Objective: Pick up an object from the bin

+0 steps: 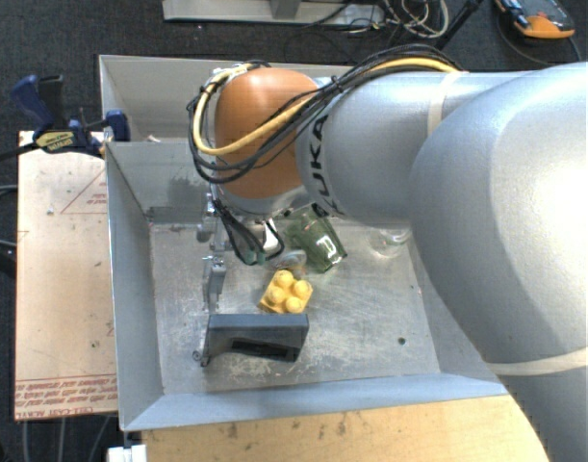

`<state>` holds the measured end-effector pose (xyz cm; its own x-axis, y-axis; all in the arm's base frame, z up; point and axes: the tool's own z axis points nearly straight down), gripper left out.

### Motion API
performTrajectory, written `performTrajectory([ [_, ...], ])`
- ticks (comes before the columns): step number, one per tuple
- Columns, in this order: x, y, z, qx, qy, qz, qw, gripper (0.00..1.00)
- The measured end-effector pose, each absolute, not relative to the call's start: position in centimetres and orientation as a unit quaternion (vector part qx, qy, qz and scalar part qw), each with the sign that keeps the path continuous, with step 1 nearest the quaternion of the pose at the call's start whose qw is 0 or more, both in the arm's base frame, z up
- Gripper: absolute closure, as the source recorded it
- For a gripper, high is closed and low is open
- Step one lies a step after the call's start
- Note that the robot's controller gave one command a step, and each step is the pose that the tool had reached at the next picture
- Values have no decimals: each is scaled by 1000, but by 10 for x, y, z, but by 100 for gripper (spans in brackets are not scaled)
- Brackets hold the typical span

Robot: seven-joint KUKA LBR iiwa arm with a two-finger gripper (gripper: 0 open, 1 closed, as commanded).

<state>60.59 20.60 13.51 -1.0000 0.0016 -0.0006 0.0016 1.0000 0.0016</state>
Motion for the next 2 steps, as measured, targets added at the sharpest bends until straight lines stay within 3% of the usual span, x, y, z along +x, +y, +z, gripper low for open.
performTrajectory([
  [1,606,206,135,1,1000,1,0,0],
  [2,558,179,126,-16,1000,1,2,0],
])
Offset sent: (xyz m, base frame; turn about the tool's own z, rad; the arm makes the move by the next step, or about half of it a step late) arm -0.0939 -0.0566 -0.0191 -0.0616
